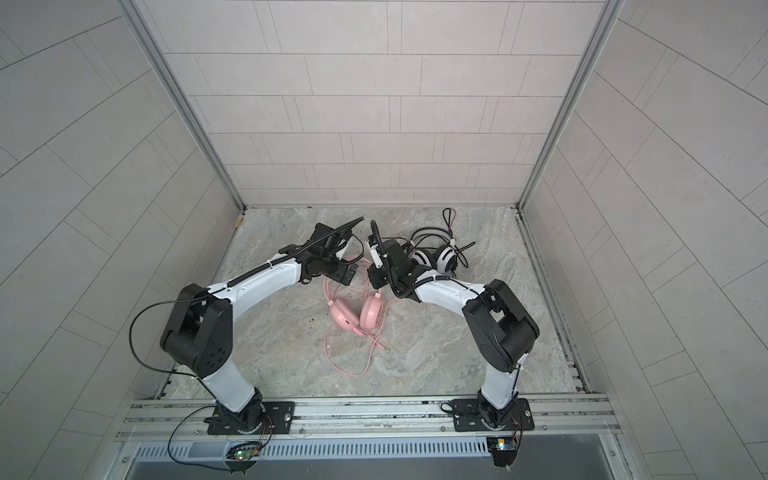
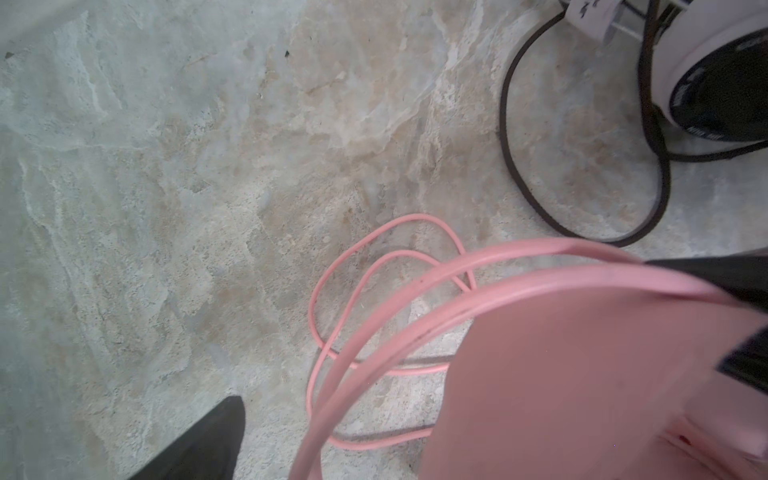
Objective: Wrap the headphones
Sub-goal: 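Grasp the pink headband with the left gripper beside the right gripper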
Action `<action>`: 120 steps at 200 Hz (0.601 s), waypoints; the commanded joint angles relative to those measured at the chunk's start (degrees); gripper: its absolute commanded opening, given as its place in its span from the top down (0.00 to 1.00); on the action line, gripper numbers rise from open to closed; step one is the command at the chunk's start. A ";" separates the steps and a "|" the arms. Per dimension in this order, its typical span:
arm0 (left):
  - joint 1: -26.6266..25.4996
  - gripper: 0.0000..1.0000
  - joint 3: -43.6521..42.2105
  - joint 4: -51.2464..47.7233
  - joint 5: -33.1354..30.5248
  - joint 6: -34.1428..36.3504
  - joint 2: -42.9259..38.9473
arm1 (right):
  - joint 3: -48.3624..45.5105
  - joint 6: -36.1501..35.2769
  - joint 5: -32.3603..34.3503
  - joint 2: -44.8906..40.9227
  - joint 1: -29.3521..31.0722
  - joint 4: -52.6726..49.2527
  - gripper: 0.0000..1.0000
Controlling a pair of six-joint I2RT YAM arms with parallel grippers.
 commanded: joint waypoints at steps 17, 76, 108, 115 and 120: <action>-1.59 0.07 2.75 -4.60 0.14 0.63 2.76 | -0.76 1.90 -2.89 -3.56 0.75 4.63 0.95; -2.07 0.31 3.84 -5.43 -1.67 0.54 3.10 | -1.84 2.53 -4.51 -4.60 0.76 6.21 0.95; -2.07 0.54 3.51 -4.24 -4.54 -0.15 2.49 | -2.28 3.01 -5.57 -5.02 0.81 6.69 0.94; -2.07 0.59 3.55 -4.47 -4.66 -0.24 2.57 | -2.42 3.24 -5.59 -5.11 0.80 6.97 0.93; -2.07 0.60 3.66 -4.66 -4.81 -0.31 2.53 | -2.64 3.38 -5.63 -5.15 0.79 7.16 0.92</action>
